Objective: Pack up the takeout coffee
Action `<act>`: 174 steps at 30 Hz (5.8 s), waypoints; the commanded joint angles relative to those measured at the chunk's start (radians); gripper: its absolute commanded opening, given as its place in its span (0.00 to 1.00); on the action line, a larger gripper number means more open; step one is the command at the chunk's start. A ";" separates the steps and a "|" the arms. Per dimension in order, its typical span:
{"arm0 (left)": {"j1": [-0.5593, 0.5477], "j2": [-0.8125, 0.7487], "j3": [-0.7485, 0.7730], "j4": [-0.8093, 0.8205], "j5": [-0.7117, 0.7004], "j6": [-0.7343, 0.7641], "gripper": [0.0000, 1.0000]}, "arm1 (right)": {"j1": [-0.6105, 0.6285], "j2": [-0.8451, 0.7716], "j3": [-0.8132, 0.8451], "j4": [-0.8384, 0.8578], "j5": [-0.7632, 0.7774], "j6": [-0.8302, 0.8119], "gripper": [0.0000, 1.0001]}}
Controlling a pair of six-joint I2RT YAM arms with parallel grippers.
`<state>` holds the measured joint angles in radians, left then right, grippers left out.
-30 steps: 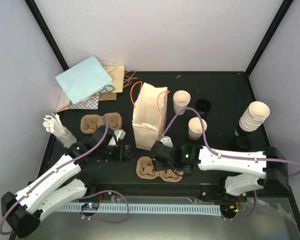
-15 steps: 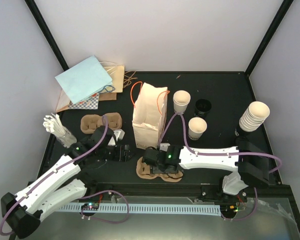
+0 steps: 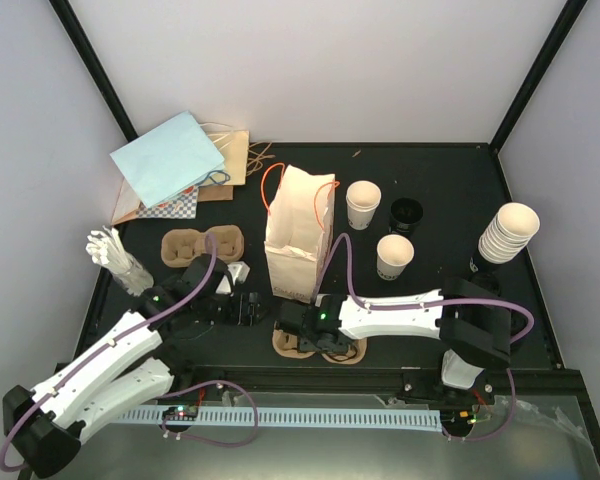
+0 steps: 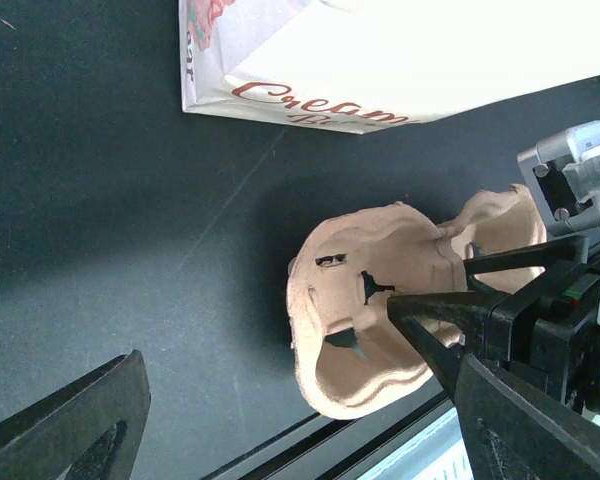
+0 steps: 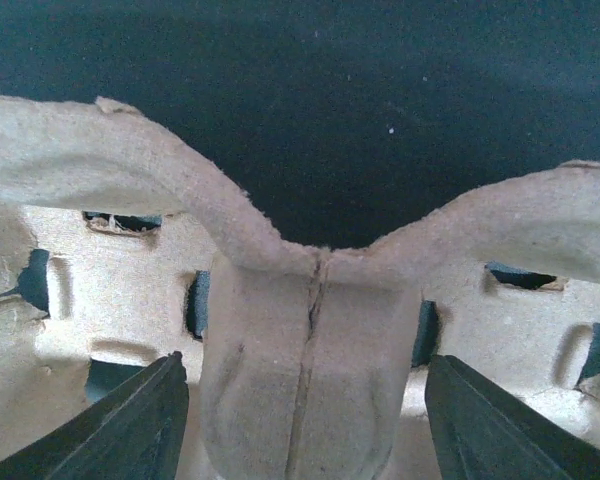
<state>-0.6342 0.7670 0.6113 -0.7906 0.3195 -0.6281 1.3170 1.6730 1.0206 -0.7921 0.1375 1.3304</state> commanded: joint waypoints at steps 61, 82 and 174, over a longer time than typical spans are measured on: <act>0.066 0.102 0.580 -0.169 -0.158 0.124 0.87 | 0.019 -0.540 0.343 -0.147 0.047 -0.750 0.44; 0.065 0.411 0.796 -0.030 -0.176 0.204 0.90 | -0.270 -0.508 0.609 -0.054 0.000 -0.917 0.44; 0.018 0.310 0.731 -0.138 -0.227 0.747 0.02 | -0.335 -0.665 0.269 0.367 -0.473 -0.942 0.42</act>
<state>-0.6102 1.1088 1.3411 -0.9630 0.0383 0.0982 0.9859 1.0180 1.3163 -0.5022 -0.2600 0.3580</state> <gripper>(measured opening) 0.023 0.426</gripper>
